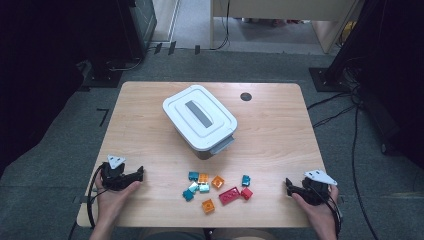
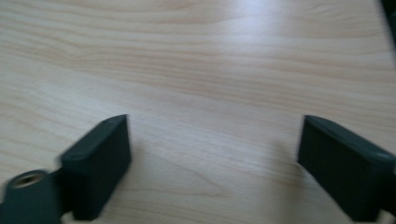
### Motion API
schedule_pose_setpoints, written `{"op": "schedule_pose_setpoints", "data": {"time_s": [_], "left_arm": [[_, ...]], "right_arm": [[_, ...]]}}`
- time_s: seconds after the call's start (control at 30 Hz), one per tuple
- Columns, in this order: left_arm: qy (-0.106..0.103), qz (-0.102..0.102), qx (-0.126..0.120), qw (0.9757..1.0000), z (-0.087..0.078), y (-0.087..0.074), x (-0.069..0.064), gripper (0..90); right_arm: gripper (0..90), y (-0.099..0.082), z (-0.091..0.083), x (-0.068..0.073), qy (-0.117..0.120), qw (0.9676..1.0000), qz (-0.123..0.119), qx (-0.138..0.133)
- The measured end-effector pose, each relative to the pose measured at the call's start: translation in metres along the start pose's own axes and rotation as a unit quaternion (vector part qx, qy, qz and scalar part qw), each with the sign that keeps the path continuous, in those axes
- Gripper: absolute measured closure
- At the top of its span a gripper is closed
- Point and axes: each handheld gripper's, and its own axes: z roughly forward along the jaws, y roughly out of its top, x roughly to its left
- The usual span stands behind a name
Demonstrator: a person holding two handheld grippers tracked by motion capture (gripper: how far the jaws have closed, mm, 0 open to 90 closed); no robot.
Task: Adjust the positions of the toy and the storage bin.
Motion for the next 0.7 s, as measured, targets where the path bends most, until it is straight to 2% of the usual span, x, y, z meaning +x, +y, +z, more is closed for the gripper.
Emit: {"op": "schedule_pose_setpoints", "data": {"time_s": [0.13,0.17,0.2,0.23,0.27,0.3,0.33,0.37,0.4,0.43,0.57,0.6,0.67,0.7], "left_arm": [[-0.003,0.004,0.002,1.0,-0.002,0.0,0.001,14.5],[-0.005,-0.002,-0.005,1.0,-0.004,0.0,0.002,14.7],[-0.005,-0.002,-0.005,1.0,-0.004,0.0,0.002,14.7],[-0.009,-0.013,-0.011,0.9998,-0.006,0.0,0.005,14.7],[-0.009,-0.013,-0.011,0.9998,-0.006,0.0,0.005,14.7],[-0.012,-0.018,-0.012,0.9997,-0.007,0.0,0.006,14.7],[-0.013,-0.02,-0.014,0.9996,-0.008,0.0,0.006,14.7],[-0.013,-0.02,-0.015,0.9996,-0.009,0.001,0.005,14.7],[-0.011,-0.016,-0.02,0.9996,-0.011,0.002,0.003,14.7],[-0.011,-0.016,-0.02,0.9996,-0.011,0.002,0.003,14.7],[-0.014,-0.017,-0.032,0.9992,-0.017,0.006,0.0,14.8],[-0.017,-0.018,-0.036,0.999,-0.019,0.008,-0.002,14.8],[-0.019,-0.016,-0.039,0.9989,-0.02,0.009,-0.004,15.0],[-0.019,-0.016,-0.039,0.9989,-0.02,0.009,-0.004,14.9]], "right_arm": [[17.6,0.009,-0.009,0.009,0.015,0.9997,0.013,-0.013],[18.0,0.019,-0.015,0.02,0.026,0.9994,0.013,-0.017],[18.0,0.019,-0.015,0.02,0.026,0.9994,0.013,-0.017],[18.2,0.031,-0.018,0.036,0.037,0.9991,0.001,-0.023],[18.2,0.031,-0.018,0.036,0.037,0.9991,0.001,-0.023],[18.1,0.047,-0.02,0.054,0.05,0.9983,-0.005,-0.03],[18.1,0.047,-0.02,0.054,0.05,0.9983,-0.005,-0.03],[18.0,0.055,-0.021,0.063,0.059,0.9977,-0.01,-0.033],[17.1,0.072,-0.021,0.085,0.076,0.9963,-0.018,-0.036],[17.1,0.072,-0.021,0.085,0.076,0.9963,-0.018,-0.036],[14.2,0.101,-0.019,0.132,0.115,0.9915,-0.045,-0.04],[14.0,0.111,-0.015,0.154,0.123,0.9901,-0.055,-0.039],[13.6,0.118,-0.012,0.17,0.126,0.9892,-0.064,-0.039],[13.6,0.118,-0.012,0.17,0.126,0.9892,-0.064,-0.039]]}}
